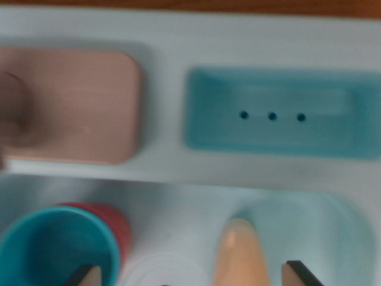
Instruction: Pick detergent from the sink
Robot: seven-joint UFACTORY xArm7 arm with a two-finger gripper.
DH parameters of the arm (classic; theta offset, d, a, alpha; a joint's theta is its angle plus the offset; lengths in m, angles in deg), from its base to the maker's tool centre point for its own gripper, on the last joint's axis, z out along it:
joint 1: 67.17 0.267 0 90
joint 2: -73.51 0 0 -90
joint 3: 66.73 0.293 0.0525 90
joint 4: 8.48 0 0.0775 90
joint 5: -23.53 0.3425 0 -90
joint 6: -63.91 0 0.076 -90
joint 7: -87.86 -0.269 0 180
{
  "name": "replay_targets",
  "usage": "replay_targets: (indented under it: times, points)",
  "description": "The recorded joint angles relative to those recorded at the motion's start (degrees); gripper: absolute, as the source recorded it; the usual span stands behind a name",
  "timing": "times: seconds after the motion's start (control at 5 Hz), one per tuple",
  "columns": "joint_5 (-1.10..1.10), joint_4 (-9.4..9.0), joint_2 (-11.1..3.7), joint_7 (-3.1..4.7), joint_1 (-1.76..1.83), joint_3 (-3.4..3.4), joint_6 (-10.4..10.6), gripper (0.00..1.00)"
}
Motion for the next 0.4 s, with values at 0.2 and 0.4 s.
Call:
replay_targets:
  times: [0.2, 0.4]
  points:
    - [0.23, -1.43, -0.54, 1.16, -0.41, -0.41, 1.86, 0.0]
    - [0.23, -1.43, -0.54, 1.16, -0.41, -0.41, 1.86, 0.0]
